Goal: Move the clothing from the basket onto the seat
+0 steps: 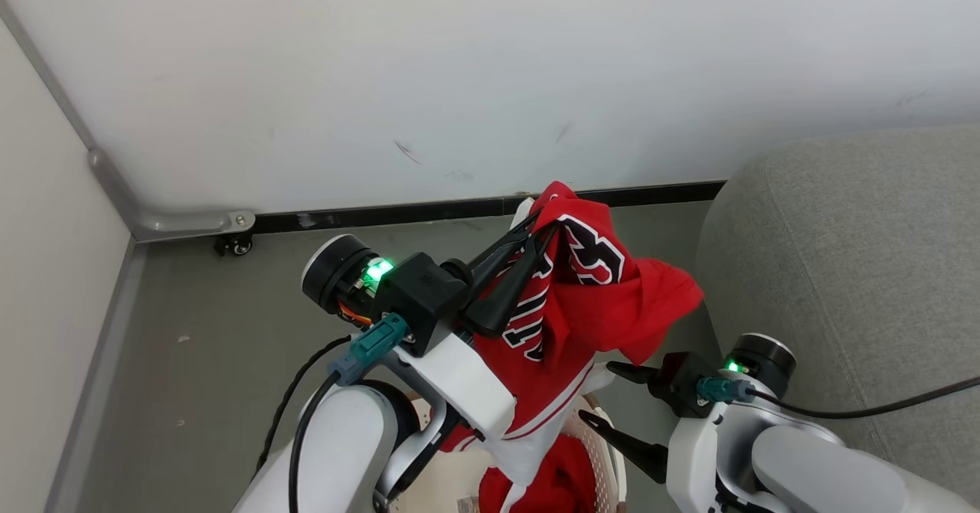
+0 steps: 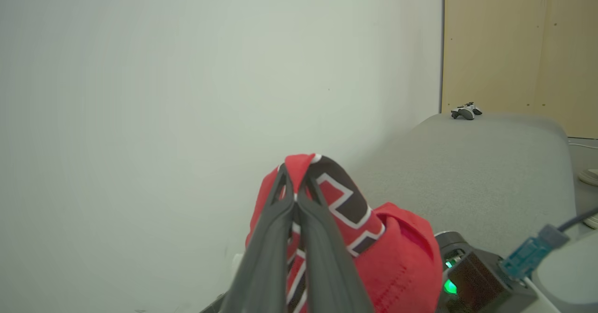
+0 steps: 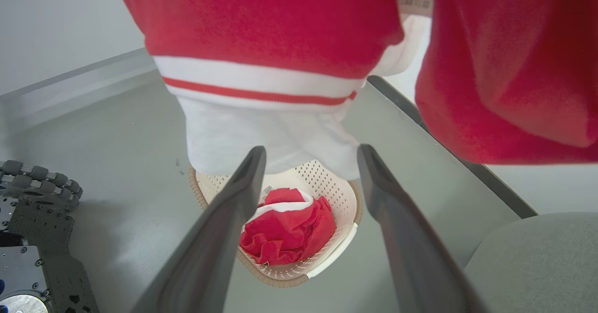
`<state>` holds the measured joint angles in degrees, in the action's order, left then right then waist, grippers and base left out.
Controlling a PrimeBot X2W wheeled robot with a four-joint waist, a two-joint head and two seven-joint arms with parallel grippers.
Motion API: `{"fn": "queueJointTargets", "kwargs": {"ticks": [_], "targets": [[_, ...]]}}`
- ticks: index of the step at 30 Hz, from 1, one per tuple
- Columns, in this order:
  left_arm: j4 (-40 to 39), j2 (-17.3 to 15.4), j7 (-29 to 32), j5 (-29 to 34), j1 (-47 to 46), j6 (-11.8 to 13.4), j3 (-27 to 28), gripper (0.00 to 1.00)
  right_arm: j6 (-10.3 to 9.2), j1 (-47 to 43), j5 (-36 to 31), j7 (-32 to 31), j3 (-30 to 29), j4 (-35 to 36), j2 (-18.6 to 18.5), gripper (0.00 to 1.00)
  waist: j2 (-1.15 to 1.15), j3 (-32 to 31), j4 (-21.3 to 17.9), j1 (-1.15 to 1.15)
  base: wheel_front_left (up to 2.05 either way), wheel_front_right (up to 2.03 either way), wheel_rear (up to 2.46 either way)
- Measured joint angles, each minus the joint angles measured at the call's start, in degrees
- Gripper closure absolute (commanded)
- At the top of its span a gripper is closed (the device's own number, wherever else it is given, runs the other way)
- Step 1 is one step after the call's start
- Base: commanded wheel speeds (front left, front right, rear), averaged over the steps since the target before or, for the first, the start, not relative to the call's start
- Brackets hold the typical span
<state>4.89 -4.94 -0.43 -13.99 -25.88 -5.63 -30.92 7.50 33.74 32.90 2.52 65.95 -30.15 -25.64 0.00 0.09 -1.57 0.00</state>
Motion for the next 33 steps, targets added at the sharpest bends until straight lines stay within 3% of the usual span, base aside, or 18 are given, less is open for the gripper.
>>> {"fn": "queueJointTargets", "kwargs": {"ticks": [10, 24, 25, 26, 27, 28, 29, 33], "targets": [[-0.73, 0.03, 0.70, -0.30, 0.00, -0.02, -0.34, 1.00, 0.00, 4.33, -0.22, 1.16, 4.99, -2.42, 0.20, 0.00, 0.00, 0.17, 0.75, 0.00, 0.00, 0.00, 0.00], [-1.97, 0.24, 1.51, -0.49, -0.01, -0.43, -1.63, 1.00, 0.00, 7.79, 0.76, 1.19, 8.39, -4.13, 3.91, 0.00, 0.00, 1.05, 1.18, 0.00, 0.00, 0.00, 0.00], [-1.97, 0.24, 1.52, -0.53, -0.01, -0.43, -1.62, 1.00, 0.01, 7.79, 0.76, 1.27, 8.45, -4.08, 4.31, 0.22, 0.00, 1.12, 1.21, 0.00, 0.00, 0.00, 0.00], [-1.96, 0.24, 1.53, -0.53, -0.01, -0.43, -1.58, 1.00, 0.01, 7.79, 0.76, 1.35, 8.45, -3.96, 4.64, 0.51, 0.00, 1.19, 1.23, 0.00, 0.00, 0.00, 0.00], [-1.94, 0.24, 1.70, -0.53, -0.01, -0.43, -1.52, 1.00, 0.01, 7.79, 0.76, 1.36, 8.45, -3.78, 4.91, 0.65, 0.00, 1.25, 1.25, 0.00, 0.00, 0.00, 0.00], [-1.90, 0.21, 1.70, -0.53, -0.01, -0.43, -1.44, 1.00, 0.00, 7.79, 0.76, 1.37, 8.45, -3.54, 5.13, 0.89, 0.00, 1.32, 1.24, 0.00, 0.00, 0.00, 0.00], [-1.81, 0.18, 1.78, -0.53, -0.01, -0.42, -1.27, 1.00, 0.01, 7.78, 0.74, 1.63, 8.44, -3.33, 5.26, 1.00, 0.00, 1.39, 1.23, 0.00, 0.00, 0.00, 0.00], [-0.81, -0.30, 2.04, -0.55, 0.00, -0.15, -0.27, 1.00, 0.00, 6.39, -2.59, 0.99, 8.22, -0.94, 5.45, 1.00, 0.00, 1.63, 1.07, 0.00, 0.00, 0.00, 0.00]]}}
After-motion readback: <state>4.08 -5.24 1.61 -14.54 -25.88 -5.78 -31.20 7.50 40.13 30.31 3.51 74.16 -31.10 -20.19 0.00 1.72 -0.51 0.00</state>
